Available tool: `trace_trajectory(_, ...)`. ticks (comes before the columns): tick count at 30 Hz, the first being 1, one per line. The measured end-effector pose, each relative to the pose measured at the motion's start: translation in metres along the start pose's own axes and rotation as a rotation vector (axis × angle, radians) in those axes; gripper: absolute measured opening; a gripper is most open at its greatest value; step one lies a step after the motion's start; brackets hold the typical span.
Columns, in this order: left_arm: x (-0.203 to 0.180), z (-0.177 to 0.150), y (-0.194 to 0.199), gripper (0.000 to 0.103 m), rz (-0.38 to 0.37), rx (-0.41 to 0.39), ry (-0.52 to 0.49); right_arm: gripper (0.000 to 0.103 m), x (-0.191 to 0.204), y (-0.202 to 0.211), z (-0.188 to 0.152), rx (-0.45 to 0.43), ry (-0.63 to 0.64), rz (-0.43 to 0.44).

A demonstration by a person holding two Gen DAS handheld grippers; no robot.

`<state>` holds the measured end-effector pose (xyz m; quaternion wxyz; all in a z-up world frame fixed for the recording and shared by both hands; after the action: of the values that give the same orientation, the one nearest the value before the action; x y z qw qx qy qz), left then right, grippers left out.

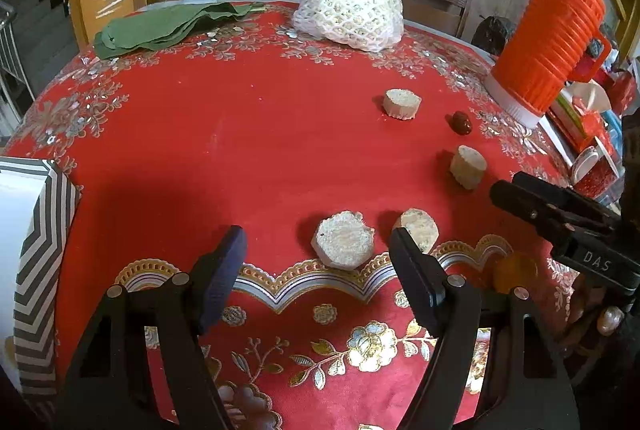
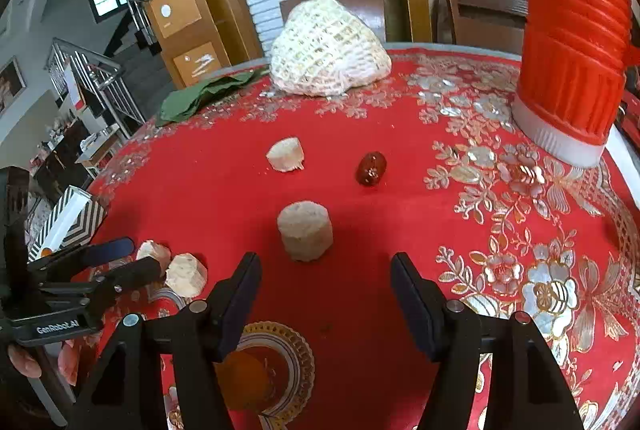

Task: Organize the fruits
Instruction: 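Grasp a flat beige round slice with the left tool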

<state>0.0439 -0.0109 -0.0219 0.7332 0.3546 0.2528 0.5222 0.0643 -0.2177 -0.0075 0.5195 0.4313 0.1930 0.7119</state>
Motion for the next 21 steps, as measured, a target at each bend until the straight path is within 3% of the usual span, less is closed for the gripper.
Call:
trace_trajectory(7,0.002,-0.001,0.0,0.043,0.048,-0.002,-0.017,0.065,0.006,-0.006,-0.003,0.015,0.034,-0.016)
trace_trajectory(9,0.003,-0.001,0.0,0.029,0.054,-0.001,-0.02,0.065,0.007,-0.006,-0.003,0.011,0.04,-0.014)
trace_trajectory(21,0.002,-0.002,0.0,0.029,0.064,-0.001,-0.028,0.065,0.012,-0.017,0.009,-0.002,0.07,-0.04)
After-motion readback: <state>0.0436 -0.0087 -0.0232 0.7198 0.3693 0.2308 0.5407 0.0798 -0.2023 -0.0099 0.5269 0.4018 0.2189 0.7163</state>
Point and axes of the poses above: each gripper's, at about its wrist camera, not at the fingertips, and y roughly against the way its jaws point, x to its left, z to its top, the point moved 4 cm from there along -y, roughly the way its jaws point, and after that the axes turned 15 degrees about -y, right-handed, at the moved point
